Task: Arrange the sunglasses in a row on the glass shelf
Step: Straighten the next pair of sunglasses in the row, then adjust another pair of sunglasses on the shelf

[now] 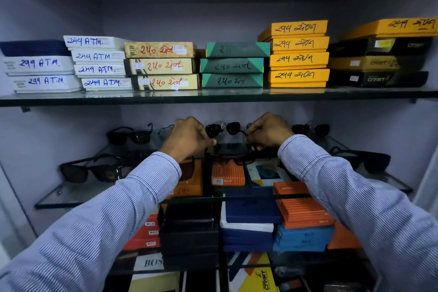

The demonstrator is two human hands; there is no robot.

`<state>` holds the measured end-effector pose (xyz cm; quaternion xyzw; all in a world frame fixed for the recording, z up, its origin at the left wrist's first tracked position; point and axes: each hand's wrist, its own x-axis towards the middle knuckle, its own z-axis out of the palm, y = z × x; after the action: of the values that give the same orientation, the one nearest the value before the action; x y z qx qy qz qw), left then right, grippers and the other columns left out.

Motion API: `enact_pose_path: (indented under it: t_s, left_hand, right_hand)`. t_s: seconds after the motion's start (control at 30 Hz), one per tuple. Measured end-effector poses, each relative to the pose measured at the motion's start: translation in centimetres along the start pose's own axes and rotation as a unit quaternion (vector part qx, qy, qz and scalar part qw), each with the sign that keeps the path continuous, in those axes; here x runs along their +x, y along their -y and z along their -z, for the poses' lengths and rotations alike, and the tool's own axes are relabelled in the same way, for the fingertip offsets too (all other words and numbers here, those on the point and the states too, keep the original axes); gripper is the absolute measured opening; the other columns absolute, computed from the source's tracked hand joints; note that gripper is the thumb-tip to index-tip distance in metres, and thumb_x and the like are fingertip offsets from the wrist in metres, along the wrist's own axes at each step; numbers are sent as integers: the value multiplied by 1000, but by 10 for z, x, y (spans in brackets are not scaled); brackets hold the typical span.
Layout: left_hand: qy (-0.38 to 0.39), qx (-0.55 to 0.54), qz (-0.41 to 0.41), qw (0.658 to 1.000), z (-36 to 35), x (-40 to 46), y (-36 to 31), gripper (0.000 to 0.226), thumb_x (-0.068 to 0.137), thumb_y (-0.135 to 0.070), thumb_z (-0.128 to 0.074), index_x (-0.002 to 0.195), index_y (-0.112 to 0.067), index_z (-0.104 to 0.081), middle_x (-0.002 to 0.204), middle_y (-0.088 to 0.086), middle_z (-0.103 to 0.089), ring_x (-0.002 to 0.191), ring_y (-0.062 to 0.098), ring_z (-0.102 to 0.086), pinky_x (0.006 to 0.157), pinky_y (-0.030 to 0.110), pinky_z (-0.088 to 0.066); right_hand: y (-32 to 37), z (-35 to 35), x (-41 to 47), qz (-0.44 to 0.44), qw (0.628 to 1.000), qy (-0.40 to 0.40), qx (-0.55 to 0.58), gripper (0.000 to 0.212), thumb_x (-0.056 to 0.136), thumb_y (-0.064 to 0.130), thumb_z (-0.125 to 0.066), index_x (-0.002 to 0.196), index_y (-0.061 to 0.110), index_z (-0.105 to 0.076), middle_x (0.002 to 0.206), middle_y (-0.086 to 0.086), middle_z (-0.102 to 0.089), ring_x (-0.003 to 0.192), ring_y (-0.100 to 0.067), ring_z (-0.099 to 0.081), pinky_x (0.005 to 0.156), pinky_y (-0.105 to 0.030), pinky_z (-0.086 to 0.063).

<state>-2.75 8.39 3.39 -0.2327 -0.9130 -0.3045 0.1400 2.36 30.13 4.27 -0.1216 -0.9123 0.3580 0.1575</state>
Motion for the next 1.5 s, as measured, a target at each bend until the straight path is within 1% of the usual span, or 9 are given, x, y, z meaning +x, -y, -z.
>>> enact_pose_path:
  t_s: [0.23,0.47,0.77,0.83,0.9,1.0,1.2,1.4,1.5]
  left_hand:
    - [-1,3,47,999,-7,6,-1,31,69,-19,-93,93,-9,-76,106,9,-71,90,20,-68,79,30,-54]
    - [35,77,48,995,-9,-4,-5,36,61,-24,-96,88,-17,-72,101,2,-69,99,25,-65,92,42,-57]
    - [46,154,39,986,-10,-7,-8,30,66,-36,-93,87,-21,-76,99,0,-78,100,23,-72,93,45,-59]
    - [53,147,44,987,-10,-6,-7,33,66,-38,-92,89,-19,-76,100,1,-78,100,24,-72,93,46,-59]
    - [49,133,48,989,-9,-5,-7,36,66,-42,-91,90,-19,-74,99,1,-77,99,24,-71,92,47,-59]
    - [17,123,40,991,-8,-5,-12,35,69,-44,-86,91,-21,-72,99,1,-75,99,25,-70,90,46,-59]
    - [-29,103,-11,994,-10,-9,-32,26,75,-40,-85,91,-21,-75,98,1,-77,100,25,-70,89,42,-57]
    - [-26,94,-22,995,-15,-10,-42,21,78,-39,-84,91,-24,-78,87,-8,-69,92,19,-69,88,43,-59]
    - [-39,61,-54,996,-18,-8,-44,20,81,-37,-80,95,-22,-79,92,-3,-77,92,22,-74,86,44,-62]
  right_hand:
    - [1,-3,-6,-12,1000,25,10,19,78,6,-82,96,6,-78,78,-3,-73,40,-5,-64,38,-12,-48]
    - [1,-9,-8,-48,996,45,-62,18,77,7,-82,95,4,-79,86,-10,-78,60,-15,-72,54,-22,-60]
    - [-3,-14,-11,-45,995,67,-51,16,78,11,-83,92,2,-79,83,-11,-77,52,-12,-66,48,-20,-56]
    - [-9,-8,-9,-37,998,44,-36,15,77,16,-85,86,5,-80,79,-9,-76,52,-12,-67,46,-21,-56]
    - [-19,4,0,-21,997,-37,-61,19,75,24,-85,82,7,-81,83,-11,-77,67,-21,-73,64,-32,-64]
    - [-32,17,5,-42,984,-95,-148,40,83,40,-73,101,5,-74,101,-14,-70,93,-33,-69,83,-38,-58]
    - [-39,-6,3,-37,974,1,-224,67,76,49,-73,135,21,-56,128,-10,-65,112,-32,-65,88,-38,-52]
    - [-40,0,11,-48,986,-2,-158,49,84,24,-72,128,7,-59,125,-16,-65,114,-33,-63,81,-30,-47]
    - [-41,7,10,1,985,-23,-171,21,81,22,-74,98,11,-68,110,-15,-72,105,-34,-67,78,-28,-49]
